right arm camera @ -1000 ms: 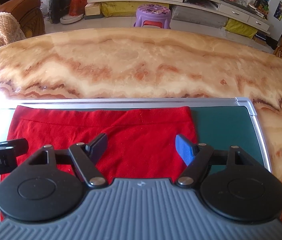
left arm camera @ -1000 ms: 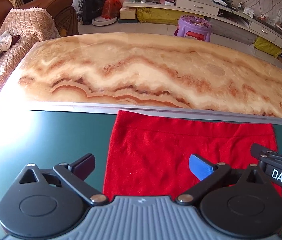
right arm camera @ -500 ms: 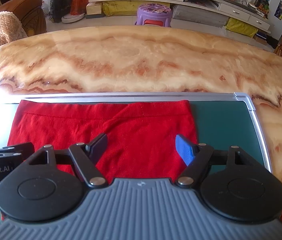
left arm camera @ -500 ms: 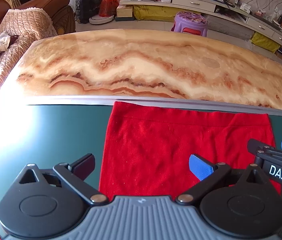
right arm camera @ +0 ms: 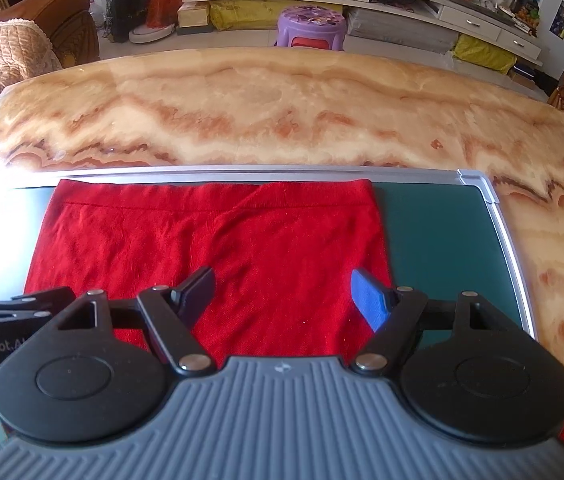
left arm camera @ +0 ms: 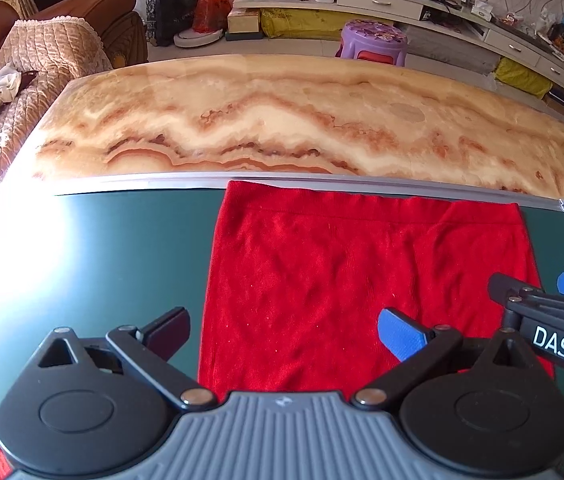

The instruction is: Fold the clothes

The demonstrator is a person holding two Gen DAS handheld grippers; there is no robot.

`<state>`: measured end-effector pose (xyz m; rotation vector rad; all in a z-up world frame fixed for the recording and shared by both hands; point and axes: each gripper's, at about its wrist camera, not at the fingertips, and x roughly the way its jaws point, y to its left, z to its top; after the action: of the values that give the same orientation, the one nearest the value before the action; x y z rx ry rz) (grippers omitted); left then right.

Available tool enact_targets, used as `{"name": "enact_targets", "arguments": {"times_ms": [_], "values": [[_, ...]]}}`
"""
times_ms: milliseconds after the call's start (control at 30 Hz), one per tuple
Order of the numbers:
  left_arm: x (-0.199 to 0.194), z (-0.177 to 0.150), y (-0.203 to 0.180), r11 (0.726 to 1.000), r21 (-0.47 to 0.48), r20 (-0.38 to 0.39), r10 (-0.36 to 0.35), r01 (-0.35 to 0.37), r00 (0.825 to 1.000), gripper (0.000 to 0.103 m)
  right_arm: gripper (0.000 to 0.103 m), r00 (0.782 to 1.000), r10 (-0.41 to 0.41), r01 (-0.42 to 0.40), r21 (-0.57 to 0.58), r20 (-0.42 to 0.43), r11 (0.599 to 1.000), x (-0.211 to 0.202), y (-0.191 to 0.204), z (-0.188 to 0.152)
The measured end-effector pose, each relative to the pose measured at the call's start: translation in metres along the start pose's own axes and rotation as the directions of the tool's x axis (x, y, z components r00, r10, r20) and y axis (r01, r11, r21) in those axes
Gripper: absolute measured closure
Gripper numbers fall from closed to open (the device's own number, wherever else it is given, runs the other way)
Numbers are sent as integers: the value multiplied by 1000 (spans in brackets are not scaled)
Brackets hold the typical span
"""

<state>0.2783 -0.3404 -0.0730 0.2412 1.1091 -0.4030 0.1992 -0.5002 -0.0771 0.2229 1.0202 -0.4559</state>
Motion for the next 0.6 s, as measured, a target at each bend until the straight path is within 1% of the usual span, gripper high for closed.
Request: {"name": "enact_targets", "arguments": {"times_ms": [600], "values": [[-40, -36, -5, 1000, -7, 8, -12, 12, 1000, 0, 20, 1000, 24, -25, -6, -1, 1000, -41, -1, -32]]}}
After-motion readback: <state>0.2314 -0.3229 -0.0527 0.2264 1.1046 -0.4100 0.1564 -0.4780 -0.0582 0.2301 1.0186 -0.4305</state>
